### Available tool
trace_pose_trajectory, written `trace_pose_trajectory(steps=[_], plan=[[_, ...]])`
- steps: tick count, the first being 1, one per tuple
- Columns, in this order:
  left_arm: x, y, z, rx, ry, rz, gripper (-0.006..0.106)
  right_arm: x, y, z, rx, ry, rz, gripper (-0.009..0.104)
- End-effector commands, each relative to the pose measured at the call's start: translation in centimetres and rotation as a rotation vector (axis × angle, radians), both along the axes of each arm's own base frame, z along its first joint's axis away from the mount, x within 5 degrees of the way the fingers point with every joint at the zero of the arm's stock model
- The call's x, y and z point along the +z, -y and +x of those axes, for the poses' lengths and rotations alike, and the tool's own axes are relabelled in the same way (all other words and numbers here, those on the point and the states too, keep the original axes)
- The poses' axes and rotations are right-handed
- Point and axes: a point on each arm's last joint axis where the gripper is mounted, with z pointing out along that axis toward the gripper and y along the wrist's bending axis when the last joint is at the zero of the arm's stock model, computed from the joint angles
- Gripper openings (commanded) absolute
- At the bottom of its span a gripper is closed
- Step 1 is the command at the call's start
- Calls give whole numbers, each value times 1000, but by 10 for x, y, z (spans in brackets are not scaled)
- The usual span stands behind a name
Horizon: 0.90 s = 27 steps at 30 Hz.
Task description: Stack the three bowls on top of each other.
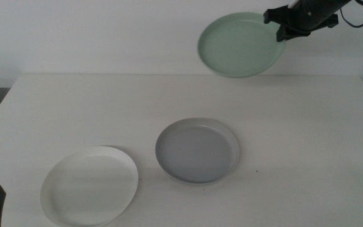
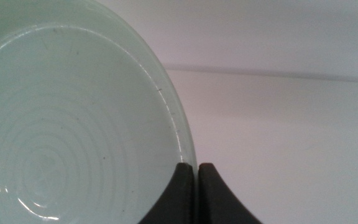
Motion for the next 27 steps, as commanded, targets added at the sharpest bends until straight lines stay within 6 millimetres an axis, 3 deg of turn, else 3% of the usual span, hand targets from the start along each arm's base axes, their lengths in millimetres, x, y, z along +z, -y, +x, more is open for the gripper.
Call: trace_pose_trajectory(steps=[1, 7, 9, 17, 27], plan=[[1, 0, 0, -7, 17, -3, 94, 5, -19, -27, 57, -11, 17, -3], [1, 0, 0, -7, 17, -3, 94, -13, -49, -105, 90, 45, 85, -3], [1, 0, 0, -7, 17, -3, 94, -26, -52, -120, 70, 55, 109, -3], [1, 0, 0, -7, 17, -3, 94, -81, -54, -131, -3, -73, 158, -3], [1, 0, 0, -7, 17, -3, 94, -113, -64, -125, 4, -143, 146, -3]])
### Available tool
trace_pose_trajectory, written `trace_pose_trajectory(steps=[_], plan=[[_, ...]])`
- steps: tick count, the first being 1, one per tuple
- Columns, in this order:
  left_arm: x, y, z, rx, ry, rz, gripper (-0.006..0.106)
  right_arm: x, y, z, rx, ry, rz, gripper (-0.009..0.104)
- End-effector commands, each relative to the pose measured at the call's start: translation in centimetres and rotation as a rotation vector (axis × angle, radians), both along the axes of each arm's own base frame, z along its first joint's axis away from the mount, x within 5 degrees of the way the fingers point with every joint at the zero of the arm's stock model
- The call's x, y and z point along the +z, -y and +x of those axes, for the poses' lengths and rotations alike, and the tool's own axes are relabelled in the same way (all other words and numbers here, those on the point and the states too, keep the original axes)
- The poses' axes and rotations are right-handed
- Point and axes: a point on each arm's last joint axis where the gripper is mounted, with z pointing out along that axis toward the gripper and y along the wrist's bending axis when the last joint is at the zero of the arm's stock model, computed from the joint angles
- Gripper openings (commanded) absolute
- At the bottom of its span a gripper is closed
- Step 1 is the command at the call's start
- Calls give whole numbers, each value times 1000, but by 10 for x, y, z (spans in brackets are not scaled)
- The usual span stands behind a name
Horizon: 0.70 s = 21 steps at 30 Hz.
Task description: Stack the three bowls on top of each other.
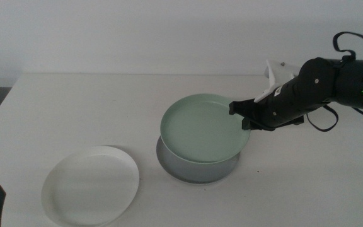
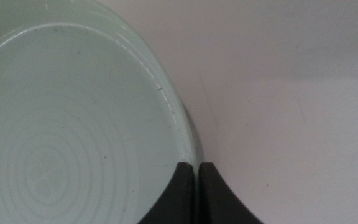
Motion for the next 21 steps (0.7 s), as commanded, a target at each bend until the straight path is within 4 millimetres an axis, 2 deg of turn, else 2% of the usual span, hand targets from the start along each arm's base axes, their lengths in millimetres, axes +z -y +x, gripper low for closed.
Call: trace_pose_trajectory(steps=[1, 8, 21], plan=[[1, 0, 0, -7, 17, -3, 94, -4, -3, 1, 5, 8, 2, -3], [1, 0, 0, -7, 17, -3, 94, -18, -4, 3, 2, -25, -3, -3], [1, 0, 0, -7, 17, -3, 94, -27, -15, 0, 36, -34, -20, -3]])
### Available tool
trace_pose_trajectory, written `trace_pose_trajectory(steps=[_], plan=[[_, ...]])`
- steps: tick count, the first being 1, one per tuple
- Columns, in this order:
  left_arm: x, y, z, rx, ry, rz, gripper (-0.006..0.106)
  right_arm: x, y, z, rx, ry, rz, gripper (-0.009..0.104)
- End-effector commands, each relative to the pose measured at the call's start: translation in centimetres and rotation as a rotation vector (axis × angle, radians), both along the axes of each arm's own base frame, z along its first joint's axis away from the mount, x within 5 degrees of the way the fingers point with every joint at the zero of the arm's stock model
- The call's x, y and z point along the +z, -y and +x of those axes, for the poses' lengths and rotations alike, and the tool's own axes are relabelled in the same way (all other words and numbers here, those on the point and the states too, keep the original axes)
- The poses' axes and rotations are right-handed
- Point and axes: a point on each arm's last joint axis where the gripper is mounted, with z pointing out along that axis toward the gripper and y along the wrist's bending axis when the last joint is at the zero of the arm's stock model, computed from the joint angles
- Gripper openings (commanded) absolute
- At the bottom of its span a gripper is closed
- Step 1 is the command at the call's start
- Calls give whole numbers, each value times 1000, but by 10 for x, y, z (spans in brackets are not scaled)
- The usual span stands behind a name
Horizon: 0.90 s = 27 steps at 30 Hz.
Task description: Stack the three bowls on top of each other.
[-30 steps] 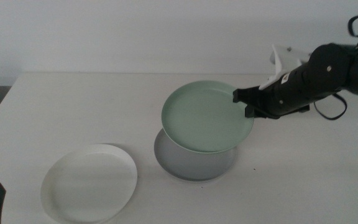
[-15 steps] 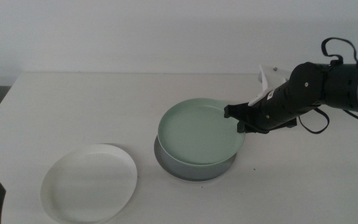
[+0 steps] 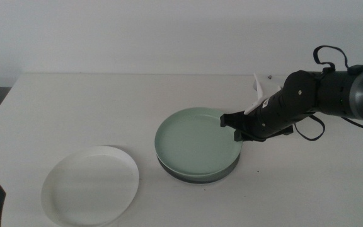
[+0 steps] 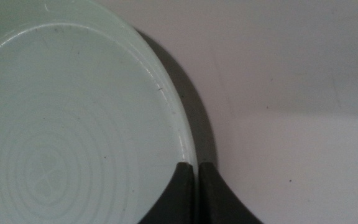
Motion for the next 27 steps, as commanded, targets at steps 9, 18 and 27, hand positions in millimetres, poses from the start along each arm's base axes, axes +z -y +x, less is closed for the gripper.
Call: trace_pose_trajectory(steps=[9, 18, 27], plan=[[1, 0, 0, -7, 17, -3, 94, -1, 0, 1, 10, 17, -8, 25], [1, 0, 0, -7, 17, -3, 94, 78, 24, -23, 106, 143, -42, 93], [1, 0, 0, -7, 17, -3, 94, 214, 77, -149, 348, 502, -85, 93]])
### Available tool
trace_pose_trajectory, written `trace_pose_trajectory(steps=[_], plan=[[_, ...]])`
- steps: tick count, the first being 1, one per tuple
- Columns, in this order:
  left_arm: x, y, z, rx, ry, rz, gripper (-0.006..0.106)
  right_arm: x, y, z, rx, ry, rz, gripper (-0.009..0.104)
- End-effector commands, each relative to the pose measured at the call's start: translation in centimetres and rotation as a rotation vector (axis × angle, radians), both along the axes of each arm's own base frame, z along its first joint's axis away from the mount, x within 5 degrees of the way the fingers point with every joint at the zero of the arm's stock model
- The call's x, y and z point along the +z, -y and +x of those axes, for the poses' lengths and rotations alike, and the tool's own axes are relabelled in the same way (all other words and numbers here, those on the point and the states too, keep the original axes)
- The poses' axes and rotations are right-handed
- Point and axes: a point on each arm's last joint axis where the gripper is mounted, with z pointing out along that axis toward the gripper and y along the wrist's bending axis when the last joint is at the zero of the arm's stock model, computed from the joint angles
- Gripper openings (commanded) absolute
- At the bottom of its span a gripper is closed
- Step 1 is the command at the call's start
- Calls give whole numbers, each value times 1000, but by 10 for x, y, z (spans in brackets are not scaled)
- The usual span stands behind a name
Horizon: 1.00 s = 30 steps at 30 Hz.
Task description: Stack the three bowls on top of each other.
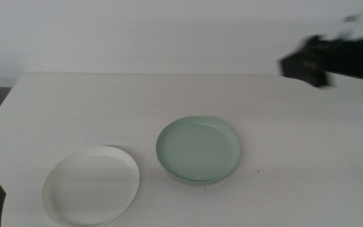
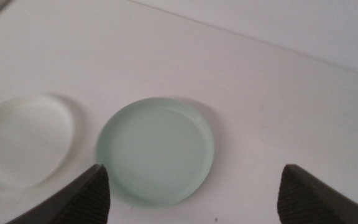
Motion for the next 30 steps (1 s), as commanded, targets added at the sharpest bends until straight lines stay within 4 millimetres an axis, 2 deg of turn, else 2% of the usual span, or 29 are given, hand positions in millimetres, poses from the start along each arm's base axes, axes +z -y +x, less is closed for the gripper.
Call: trace_pose_trajectory(steps=[1, 4, 7, 10, 20, 22, 24, 29, 30], plan=[[1, 0, 0, -7, 17, -3, 94, 6, 13, -41, 83, 34, -42, 93], [1, 0, 0, -7, 17, -3, 94, 16, 23, -87, 142, 200, 46, 93], [1, 0, 0, -7, 17, -3, 94, 23, 29, -112, 165, 267, 96, 93], [1, 0, 0, -7, 17, -3, 94, 25, 31, -118, 170, 277, 103, 93], [2, 0, 0, -7, 22, -3, 94, 25, 30, -119, 169, 251, 123, 93], [20, 0, 1, 4, 30, -88, 94, 25, 30, -119, 169, 251, 123, 93], [54, 1, 7, 10, -76, -89, 94, 25, 30, -119, 169, 251, 123, 93], [133, 4, 25, -8, -584, -112, 94, 25, 30, -119, 169, 251, 123, 93], [143, 5, 29, -18, -697, -110, 94, 25, 30, -119, 169, 251, 123, 93]])
